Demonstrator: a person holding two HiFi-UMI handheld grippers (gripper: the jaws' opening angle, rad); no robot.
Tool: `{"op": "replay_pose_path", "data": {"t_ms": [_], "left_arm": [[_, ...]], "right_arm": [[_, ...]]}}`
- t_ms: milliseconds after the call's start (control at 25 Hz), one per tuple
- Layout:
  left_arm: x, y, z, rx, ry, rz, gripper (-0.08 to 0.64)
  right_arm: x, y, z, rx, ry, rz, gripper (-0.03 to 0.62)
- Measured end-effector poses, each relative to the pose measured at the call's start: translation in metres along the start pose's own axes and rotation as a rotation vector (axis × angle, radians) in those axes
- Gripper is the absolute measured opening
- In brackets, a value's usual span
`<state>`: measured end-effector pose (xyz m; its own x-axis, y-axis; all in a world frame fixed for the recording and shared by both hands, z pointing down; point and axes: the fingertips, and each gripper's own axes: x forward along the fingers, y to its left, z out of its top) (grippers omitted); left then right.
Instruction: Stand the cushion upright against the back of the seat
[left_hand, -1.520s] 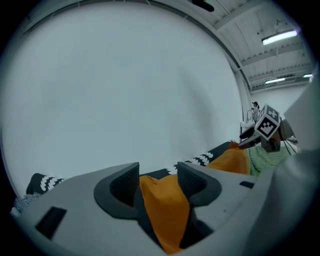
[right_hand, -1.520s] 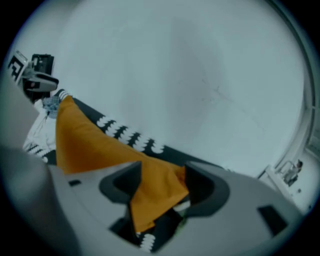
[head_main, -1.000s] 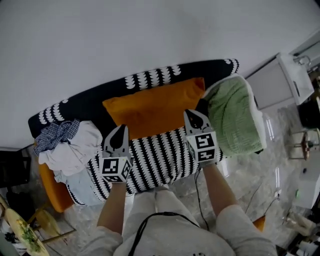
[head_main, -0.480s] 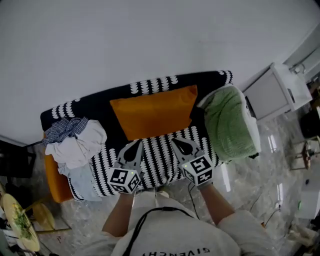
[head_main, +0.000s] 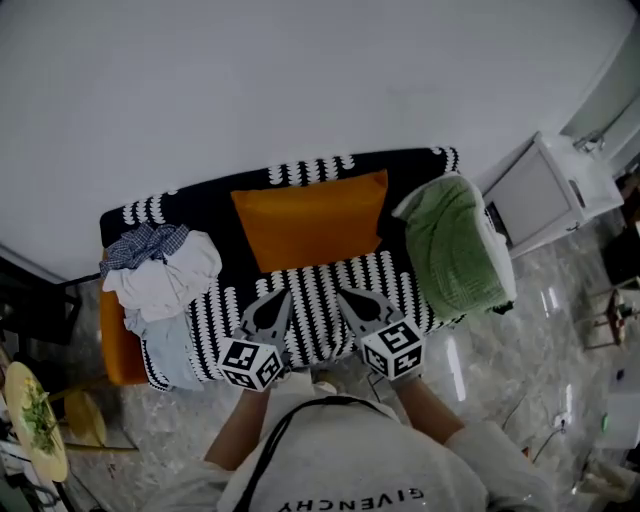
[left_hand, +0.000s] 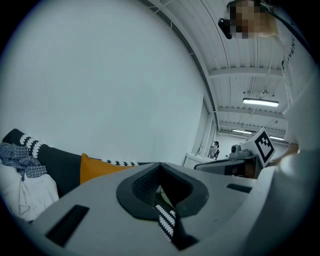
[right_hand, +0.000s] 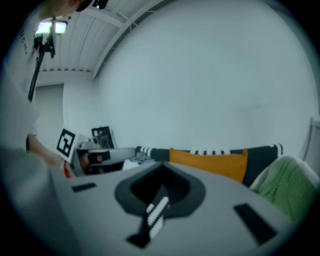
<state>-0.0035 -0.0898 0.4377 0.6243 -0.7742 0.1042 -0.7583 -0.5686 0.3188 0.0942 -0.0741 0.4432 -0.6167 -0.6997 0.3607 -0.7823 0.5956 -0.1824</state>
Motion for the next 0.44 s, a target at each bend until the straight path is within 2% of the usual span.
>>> {"op": "replay_pose_path", "data": {"t_ms": [440], "left_arm": [[-0.035,-0.031,0.002,-0.013,0.0,-0.022,0.023]], "right_arm": [[-0.036,0.024,0.003,0.006,-0.017,0.026,0.017]]}}
